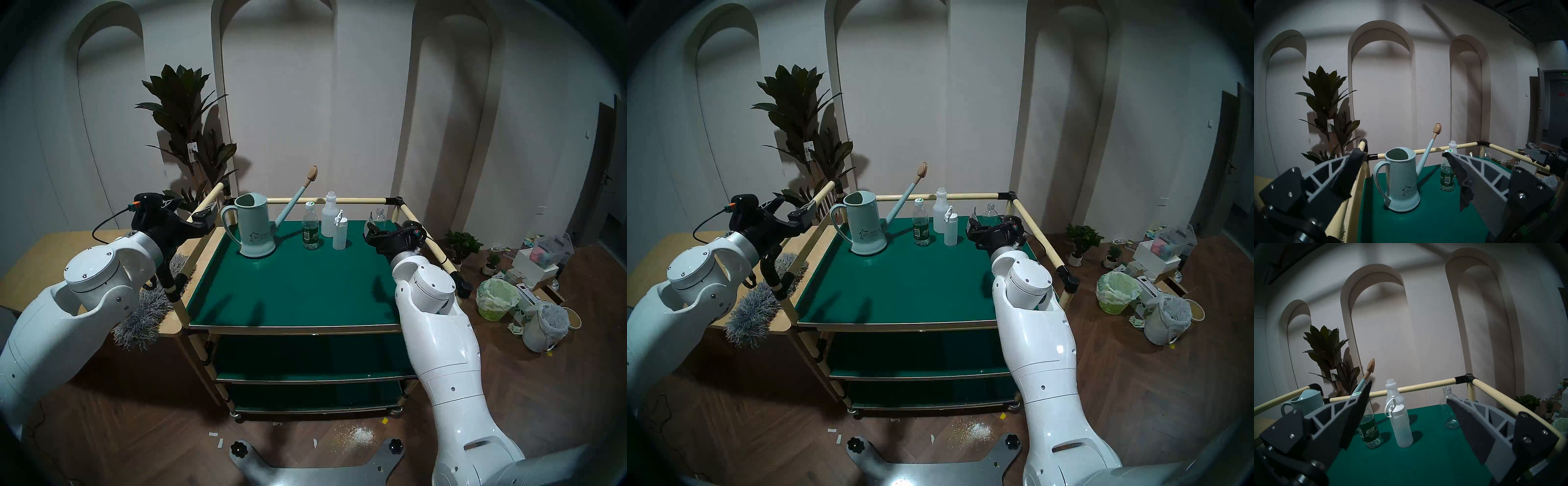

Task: Dust the shelf with the duster

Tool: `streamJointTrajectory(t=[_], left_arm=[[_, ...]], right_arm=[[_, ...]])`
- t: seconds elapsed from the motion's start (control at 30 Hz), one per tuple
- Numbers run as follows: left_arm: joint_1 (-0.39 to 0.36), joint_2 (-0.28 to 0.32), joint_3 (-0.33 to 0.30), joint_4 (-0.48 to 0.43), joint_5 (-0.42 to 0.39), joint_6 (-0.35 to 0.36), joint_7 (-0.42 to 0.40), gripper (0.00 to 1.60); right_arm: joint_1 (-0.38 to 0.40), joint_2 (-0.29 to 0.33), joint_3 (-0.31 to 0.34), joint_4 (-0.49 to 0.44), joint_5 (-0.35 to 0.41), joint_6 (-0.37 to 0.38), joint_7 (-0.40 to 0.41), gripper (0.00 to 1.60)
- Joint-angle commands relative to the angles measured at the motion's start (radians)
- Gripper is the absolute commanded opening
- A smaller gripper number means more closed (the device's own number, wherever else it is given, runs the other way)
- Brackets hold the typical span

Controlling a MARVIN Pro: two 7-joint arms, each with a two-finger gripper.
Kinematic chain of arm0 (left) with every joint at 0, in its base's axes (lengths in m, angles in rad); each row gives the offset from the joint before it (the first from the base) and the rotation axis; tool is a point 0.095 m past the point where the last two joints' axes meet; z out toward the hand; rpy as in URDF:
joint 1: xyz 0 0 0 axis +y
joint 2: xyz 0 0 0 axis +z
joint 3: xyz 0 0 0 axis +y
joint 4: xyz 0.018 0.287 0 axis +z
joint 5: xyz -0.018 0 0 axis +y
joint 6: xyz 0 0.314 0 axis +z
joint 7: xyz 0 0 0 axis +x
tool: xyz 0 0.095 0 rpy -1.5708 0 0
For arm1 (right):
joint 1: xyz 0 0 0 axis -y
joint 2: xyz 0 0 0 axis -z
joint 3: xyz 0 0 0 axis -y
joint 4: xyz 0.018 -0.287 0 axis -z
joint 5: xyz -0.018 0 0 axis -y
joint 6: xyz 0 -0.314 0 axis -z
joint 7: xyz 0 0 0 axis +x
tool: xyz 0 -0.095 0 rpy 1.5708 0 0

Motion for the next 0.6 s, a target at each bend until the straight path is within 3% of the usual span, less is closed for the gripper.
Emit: streamJointTrajectory(t=[0.0, 0.57], left_arm=[[-0.110, -0.054, 0.027, -0.008, 0.013, -0.006, 0.026, 1.60], [-0.262, -0.187, 0.145, 0.106, 0.028, -0.005, 0.077, 1.60]], right_arm=[[0.027, -0.003, 0.007, 0.001, 0.009, -0.006, 0.003, 1.60], [0.048, -0.007, 0.022, 0.051, 0.028, -0.005, 0.012, 1.60]])
